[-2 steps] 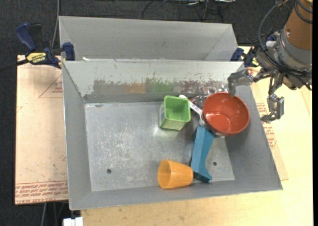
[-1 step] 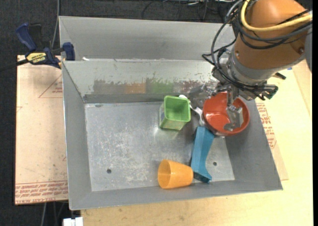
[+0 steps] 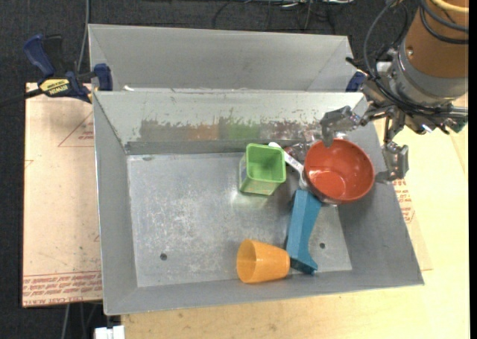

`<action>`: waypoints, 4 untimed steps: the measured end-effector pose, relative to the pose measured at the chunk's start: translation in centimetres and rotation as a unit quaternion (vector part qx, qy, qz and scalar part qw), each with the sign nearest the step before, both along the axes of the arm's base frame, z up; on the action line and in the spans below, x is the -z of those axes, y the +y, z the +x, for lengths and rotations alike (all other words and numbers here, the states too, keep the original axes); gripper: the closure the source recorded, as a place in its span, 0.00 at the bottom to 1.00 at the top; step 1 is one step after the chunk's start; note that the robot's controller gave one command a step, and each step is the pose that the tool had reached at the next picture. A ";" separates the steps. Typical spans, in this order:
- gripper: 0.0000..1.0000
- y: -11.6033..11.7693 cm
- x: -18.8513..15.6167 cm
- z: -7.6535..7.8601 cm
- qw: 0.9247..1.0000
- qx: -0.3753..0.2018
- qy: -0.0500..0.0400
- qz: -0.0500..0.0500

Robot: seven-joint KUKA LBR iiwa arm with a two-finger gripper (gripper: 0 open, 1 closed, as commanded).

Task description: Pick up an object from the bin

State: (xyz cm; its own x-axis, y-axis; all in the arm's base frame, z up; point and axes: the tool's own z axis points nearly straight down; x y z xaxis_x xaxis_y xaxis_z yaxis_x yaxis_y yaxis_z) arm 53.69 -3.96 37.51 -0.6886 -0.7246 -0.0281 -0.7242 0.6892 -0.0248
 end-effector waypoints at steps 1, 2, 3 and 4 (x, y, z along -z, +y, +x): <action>0.00 1.5 11.4 0.3 0.998 -0.055 0.003 0.000; 0.00 -4.2 3.6 -2.2 0.999 -0.045 -0.003 -0.002; 0.00 -1.3 2.7 -3.4 0.991 -0.130 -0.005 -0.004; 0.00 3.9 0.5 -1.9 1.000 -0.027 -0.007 0.001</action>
Offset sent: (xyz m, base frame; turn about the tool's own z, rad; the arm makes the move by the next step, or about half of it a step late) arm 0.0038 0.0134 -0.1088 -0.1109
